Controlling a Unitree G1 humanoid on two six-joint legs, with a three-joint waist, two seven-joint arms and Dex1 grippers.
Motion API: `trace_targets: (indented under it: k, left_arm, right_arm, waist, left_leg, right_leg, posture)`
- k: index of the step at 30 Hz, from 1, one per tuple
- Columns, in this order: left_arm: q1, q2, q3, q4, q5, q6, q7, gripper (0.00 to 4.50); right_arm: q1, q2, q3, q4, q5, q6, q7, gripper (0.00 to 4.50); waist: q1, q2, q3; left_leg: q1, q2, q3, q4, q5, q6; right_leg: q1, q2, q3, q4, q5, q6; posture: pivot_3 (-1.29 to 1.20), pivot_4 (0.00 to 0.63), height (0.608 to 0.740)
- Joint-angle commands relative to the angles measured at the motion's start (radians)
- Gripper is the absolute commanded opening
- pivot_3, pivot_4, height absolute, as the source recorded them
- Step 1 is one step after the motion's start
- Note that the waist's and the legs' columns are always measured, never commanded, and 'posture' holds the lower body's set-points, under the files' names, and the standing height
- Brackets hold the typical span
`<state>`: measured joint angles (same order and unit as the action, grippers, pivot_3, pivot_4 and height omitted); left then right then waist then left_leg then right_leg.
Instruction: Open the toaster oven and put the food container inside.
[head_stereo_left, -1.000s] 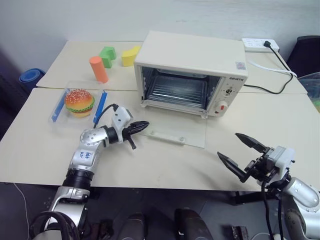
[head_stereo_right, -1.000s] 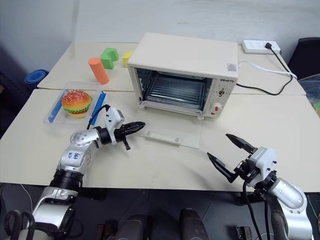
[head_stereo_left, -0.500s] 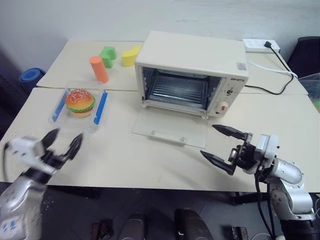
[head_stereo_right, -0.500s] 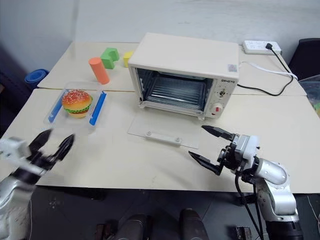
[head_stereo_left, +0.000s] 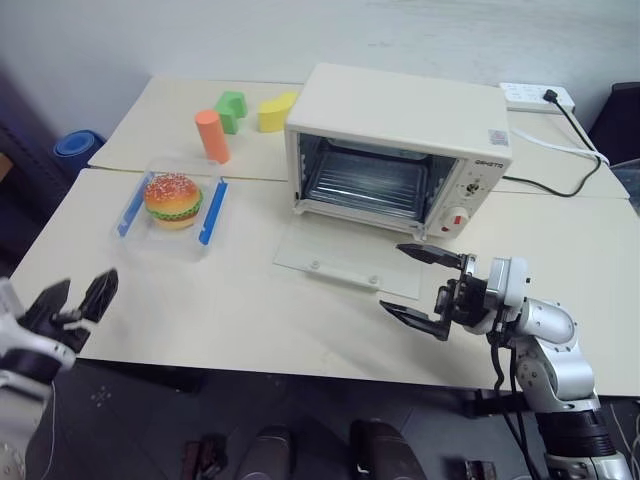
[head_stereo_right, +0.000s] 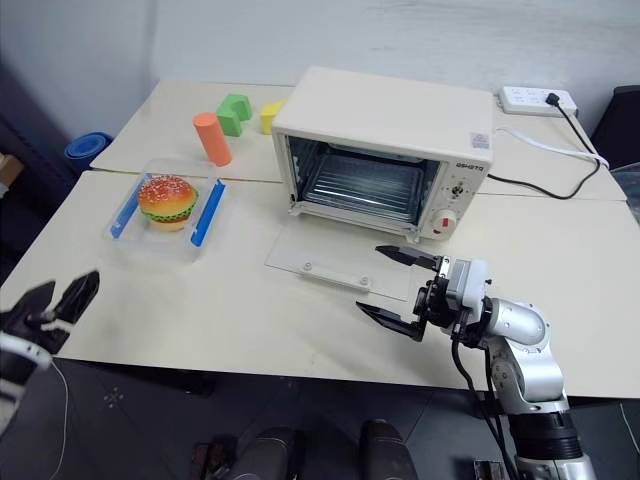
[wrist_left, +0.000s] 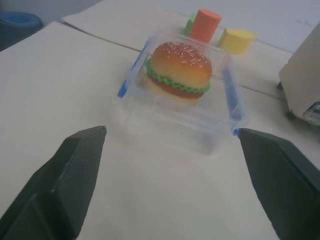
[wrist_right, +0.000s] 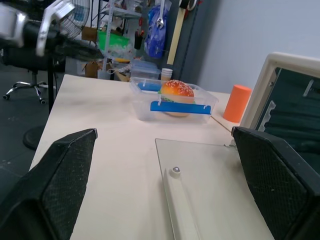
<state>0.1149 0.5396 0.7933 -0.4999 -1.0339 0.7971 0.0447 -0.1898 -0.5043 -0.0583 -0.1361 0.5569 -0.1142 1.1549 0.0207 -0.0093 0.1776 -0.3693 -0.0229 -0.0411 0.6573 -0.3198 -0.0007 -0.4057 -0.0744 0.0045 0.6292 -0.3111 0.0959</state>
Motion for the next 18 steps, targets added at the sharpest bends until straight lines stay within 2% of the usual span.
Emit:
trace_targets:
  k: [1, 3, 5, 16, 18]
  left_arm:
    - [-0.144, 0.011, -0.018, 0.076, -0.218, 0.197, 0.482, 4.49]
    - [-0.228, 0.0, -0.039, 0.116, -0.3, 0.215, 0.621, 4.49]
    - [-0.305, 0.0, -0.076, 0.165, -0.32, 0.222, 0.671, 4.49]
    - [-0.556, 0.002, -0.176, 0.442, -0.281, 0.245, 0.764, 4.49]
    - [-0.593, 0.025, -0.194, 0.488, -0.268, 0.273, 0.757, 4.09]
  right_arm:
    - [-0.003, -0.017, -0.009, -0.031, 0.009, 0.014, 0.001, 4.5]
    - [0.001, -0.018, -0.01, -0.04, 0.008, 0.018, -0.002, 4.5]
    - [0.008, -0.018, -0.01, -0.047, 0.007, 0.019, -0.007, 4.5]
    - [0.067, -0.007, -0.01, -0.059, -0.003, -0.017, -0.01, 4.5]
    - [0.069, -0.002, -0.01, -0.061, -0.006, -0.021, -0.02, 4.5]
  waist:
    - [-0.002, 0.0, 0.0]
    - [-0.007, 0.0, 0.0]
    - [-0.009, -0.001, 0.0]
    - [-0.008, -0.002, 0.0]
    - [-0.009, -0.002, 0.0]
  left_leg:
    - [0.0, 0.0, 0.0, 0.0, 0.0, 0.0]
    - [0.0, 0.0, 0.0, 0.0, 0.002, -0.005]
    - [-0.001, 0.0, 0.0, 0.0, 0.004, -0.008]
    - [-0.001, -0.001, 0.001, 0.002, 0.005, -0.01]
    - [-0.001, -0.001, 0.001, 0.002, 0.005, -0.011]
  right_leg:
    - [0.0, 0.0, 0.0, 0.001, 0.0, 0.0]
    - [-0.003, 0.001, 0.001, 0.003, 0.0, 0.0]
    - [-0.003, 0.001, 0.001, 0.005, 0.0, 0.0]
    - [-0.004, 0.003, 0.001, 0.007, 0.0, 0.0]
    - [-0.004, 0.003, 0.001, 0.008, 0.0, 0.0]
  posture:
    - [0.0, 0.15, 0.74]
    - [0.0, 0.15, 0.74]
    - [0.0, 0.15, 0.74]
    - [0.0, 0.15, 0.74]
    - [0.0, 0.15, 0.74]
